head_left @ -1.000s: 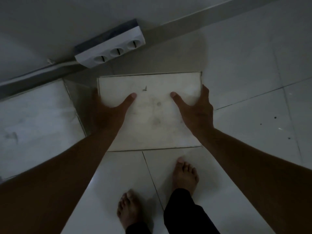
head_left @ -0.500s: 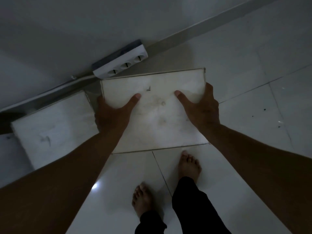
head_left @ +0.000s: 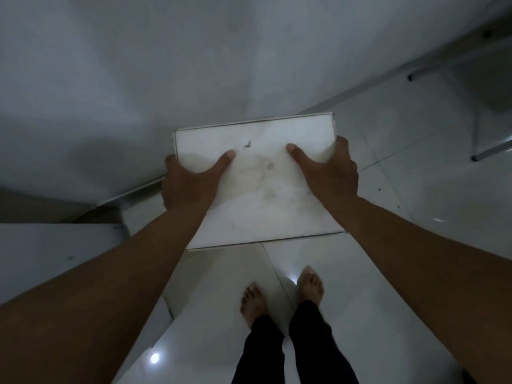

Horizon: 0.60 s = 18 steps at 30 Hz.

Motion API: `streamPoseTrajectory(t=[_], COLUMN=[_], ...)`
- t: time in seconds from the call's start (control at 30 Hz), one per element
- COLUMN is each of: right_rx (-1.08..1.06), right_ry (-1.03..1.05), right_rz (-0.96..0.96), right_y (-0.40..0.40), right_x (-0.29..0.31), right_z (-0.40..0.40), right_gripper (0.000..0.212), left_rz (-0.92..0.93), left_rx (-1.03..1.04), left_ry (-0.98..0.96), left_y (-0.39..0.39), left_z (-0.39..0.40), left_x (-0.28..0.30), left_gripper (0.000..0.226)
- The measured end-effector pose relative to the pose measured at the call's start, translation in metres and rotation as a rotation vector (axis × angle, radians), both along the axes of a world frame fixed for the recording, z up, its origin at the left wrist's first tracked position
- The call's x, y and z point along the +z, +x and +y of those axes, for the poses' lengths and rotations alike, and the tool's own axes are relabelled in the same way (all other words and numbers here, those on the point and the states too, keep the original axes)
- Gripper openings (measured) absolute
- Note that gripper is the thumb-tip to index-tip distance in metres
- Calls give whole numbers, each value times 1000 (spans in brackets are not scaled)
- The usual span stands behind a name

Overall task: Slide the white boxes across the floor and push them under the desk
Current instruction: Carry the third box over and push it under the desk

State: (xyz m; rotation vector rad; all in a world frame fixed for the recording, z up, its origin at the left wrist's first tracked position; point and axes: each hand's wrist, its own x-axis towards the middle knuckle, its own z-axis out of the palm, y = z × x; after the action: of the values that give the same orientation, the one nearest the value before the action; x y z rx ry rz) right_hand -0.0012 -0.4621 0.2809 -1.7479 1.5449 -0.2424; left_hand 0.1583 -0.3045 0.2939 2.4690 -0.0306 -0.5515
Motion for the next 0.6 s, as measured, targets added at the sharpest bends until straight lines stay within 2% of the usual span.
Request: streamPoseTrajectory(t=[0.33, 0.6], right_rx=[79, 139], right_ry=[-137, -217], right_rz=[-38, -71], right_y=[-20, -26], right_x=[190, 311], right_z=[71, 137], right_gripper=[100, 102], left_rz=[-182, -304], left_rx=[36, -12], left_ry=[-10, -6], left_y=[-32, -51], left_z=[80, 167], left_x=[192, 322], left_gripper=[124, 124])
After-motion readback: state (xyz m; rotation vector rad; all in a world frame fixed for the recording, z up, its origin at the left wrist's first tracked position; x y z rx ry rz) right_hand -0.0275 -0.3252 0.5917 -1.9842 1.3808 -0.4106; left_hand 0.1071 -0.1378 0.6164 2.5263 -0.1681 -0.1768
